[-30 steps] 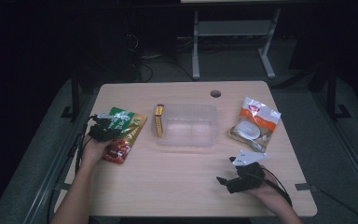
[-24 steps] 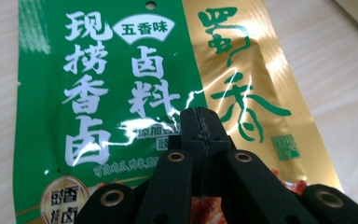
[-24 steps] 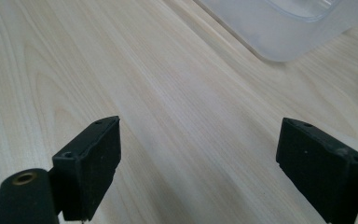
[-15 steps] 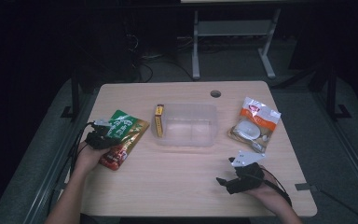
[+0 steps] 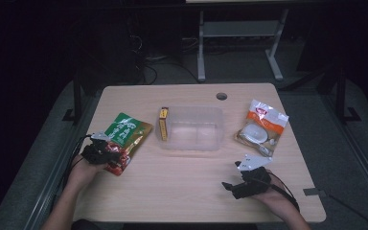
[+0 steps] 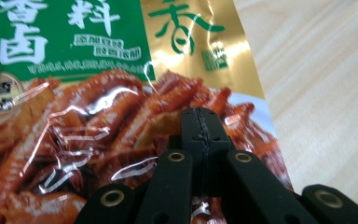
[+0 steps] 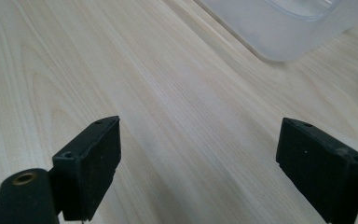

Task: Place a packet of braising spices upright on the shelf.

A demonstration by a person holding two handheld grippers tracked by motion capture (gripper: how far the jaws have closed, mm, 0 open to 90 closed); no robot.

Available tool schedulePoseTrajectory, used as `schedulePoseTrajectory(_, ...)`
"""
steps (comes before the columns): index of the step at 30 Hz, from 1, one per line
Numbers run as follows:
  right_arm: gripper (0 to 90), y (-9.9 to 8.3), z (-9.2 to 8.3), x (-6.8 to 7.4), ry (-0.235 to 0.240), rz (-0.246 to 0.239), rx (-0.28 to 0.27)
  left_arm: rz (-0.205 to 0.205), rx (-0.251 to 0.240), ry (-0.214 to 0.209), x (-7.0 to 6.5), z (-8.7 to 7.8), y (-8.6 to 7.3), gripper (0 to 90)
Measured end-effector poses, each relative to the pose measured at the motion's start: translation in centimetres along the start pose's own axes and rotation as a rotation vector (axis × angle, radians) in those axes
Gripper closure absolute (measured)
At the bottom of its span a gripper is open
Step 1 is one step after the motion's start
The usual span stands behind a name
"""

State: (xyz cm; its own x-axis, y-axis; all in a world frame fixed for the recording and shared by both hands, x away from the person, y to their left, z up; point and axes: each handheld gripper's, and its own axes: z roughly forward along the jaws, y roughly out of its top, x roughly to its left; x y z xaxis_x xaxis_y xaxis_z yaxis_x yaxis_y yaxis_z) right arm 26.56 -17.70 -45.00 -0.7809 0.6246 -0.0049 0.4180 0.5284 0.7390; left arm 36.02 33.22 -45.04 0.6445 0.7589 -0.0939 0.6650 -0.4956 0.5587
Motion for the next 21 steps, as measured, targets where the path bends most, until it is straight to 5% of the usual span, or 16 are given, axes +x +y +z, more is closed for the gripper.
schedulePoseTrajectory(11, 13.6, 0.0, 0.0, 0.0, 0.001, 0.001, 0.000, -0.029, 0.030, 0.008, 1.3, -1.7, -1.9, 90.0)
schedulePoseTrajectory(17, 13.6, 0.0, 0.0, 0.0, 0.002, 0.004, 0.003, -0.041, 0.061, 0.062, 2.1, -2.6, -2.4, 90.0)
schedulePoseTrajectory(19, 13.6, 0.0, 0.1, 0.1, 0.003, 0.011, 0.007, -0.042, 0.005, 0.016, 1.3, -2.3, -1.5, 90.0)
schedulePoseTrajectory(21, 13.6, 0.1, 0.2, 0.0, 0.003, 0.003, 0.009, -0.006, -0.030, 0.015, 0.2, -1.6, 0.0, 90.0)
